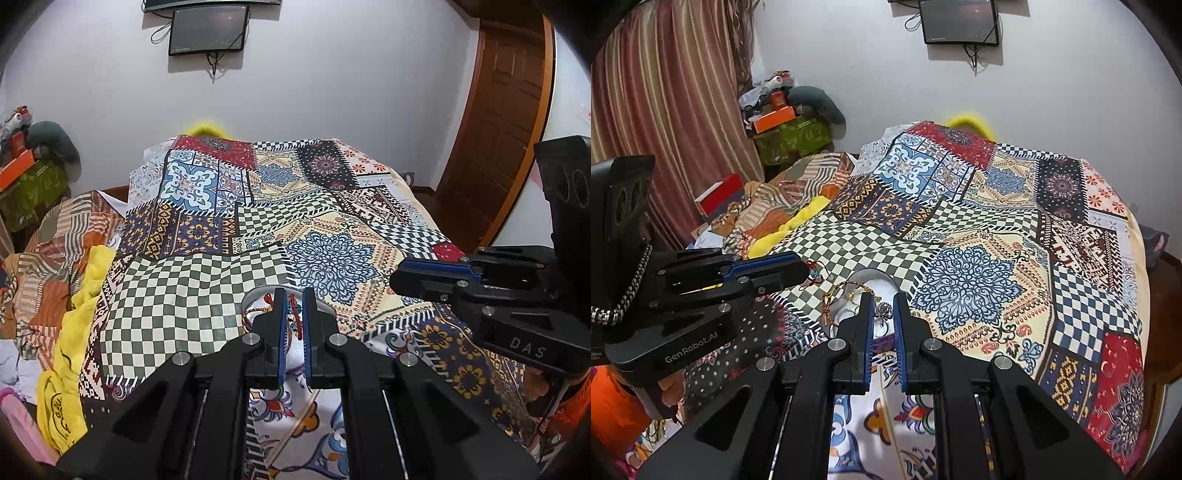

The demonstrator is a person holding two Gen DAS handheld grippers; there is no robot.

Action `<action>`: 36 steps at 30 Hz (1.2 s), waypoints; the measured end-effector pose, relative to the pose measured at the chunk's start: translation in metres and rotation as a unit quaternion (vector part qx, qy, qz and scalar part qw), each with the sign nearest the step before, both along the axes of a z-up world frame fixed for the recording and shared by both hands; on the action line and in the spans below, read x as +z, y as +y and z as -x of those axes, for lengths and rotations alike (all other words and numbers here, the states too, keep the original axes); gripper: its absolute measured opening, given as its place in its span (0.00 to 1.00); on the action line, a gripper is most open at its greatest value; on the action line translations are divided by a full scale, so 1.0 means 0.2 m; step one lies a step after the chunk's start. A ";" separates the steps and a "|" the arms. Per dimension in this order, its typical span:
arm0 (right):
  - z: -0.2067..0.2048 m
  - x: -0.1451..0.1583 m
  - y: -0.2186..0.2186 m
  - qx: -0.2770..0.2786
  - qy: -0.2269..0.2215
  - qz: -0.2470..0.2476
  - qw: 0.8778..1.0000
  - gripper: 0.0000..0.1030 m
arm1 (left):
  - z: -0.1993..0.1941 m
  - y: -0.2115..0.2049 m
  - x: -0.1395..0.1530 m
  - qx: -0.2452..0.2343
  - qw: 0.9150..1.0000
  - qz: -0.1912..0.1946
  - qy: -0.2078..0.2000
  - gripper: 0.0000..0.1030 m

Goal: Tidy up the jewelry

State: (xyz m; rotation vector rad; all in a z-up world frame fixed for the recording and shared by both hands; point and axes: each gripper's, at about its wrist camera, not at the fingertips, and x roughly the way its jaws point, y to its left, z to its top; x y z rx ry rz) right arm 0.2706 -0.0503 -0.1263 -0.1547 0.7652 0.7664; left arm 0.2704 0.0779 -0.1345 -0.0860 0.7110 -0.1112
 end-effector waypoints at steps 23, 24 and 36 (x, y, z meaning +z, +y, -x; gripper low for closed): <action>-0.19 -0.20 0.14 0.016 0.033 0.038 0.999 0.09 | -0.31 0.07 -0.30 -0.015 0.997 0.025 0.068 0.05; -0.19 -0.21 0.14 0.017 0.034 0.041 0.998 0.09 | -0.32 0.07 -0.31 -0.016 0.997 0.023 0.070 0.05; -0.25 -0.27 0.20 0.026 0.045 0.058 0.997 0.09 | -0.32 0.08 -0.34 -0.026 0.996 0.003 0.080 0.06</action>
